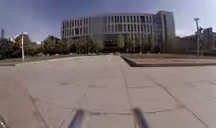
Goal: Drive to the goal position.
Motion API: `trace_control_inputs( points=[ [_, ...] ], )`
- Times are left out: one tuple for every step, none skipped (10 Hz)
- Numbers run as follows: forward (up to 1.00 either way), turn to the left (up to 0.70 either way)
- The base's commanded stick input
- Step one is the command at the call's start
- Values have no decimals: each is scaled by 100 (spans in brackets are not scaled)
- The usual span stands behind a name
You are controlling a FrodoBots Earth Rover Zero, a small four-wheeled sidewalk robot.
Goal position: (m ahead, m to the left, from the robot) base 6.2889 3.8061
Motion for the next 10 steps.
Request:
trace_control_inputs(
  points=[
    [100,-7],
    [100,-2],
    [100,-2],
    [100,-2],
    [100,-2],
    [100,-2],
    [100,-2],
    [100,-2],
    [100,-2],
    [100,-2]
  ],
)
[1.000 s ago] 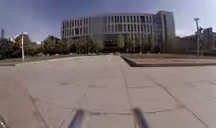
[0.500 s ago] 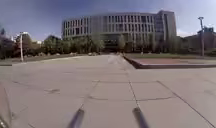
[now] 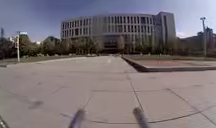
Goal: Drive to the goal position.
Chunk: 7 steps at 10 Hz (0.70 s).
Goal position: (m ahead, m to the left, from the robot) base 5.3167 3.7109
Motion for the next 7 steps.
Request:
trace_control_inputs(
  points=[
    [100,-2],
    [100,-2],
    [100,-2],
    [100,-2],
    [100,-2],
    [100,-2],
    [100,-2]
  ],
)
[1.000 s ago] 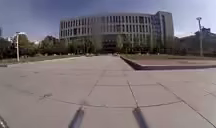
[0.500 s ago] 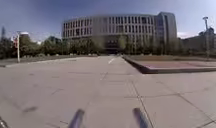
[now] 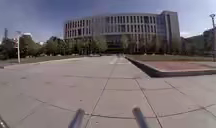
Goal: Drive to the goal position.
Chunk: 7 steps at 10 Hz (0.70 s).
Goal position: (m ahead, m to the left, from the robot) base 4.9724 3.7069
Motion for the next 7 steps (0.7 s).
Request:
trace_control_inputs(
  points=[
    [100,-2],
    [100,-2],
    [100,-2],
    [100,-2],
    [100,-20],
    [100,-38],
    [100,-31]
  ],
)
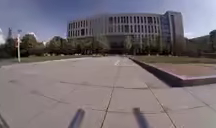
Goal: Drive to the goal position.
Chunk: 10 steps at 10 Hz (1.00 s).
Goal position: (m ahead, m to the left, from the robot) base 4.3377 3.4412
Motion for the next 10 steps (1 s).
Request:
trace_control_inputs(
  points=[
    [100,-7],
    [100,-2],
    [100,-2],
    [100,-2],
    [100,-4],
    [100,-40],
    [100,-40],
    [100,-40],
    [100,-37],
    [100,-31]
  ],
)
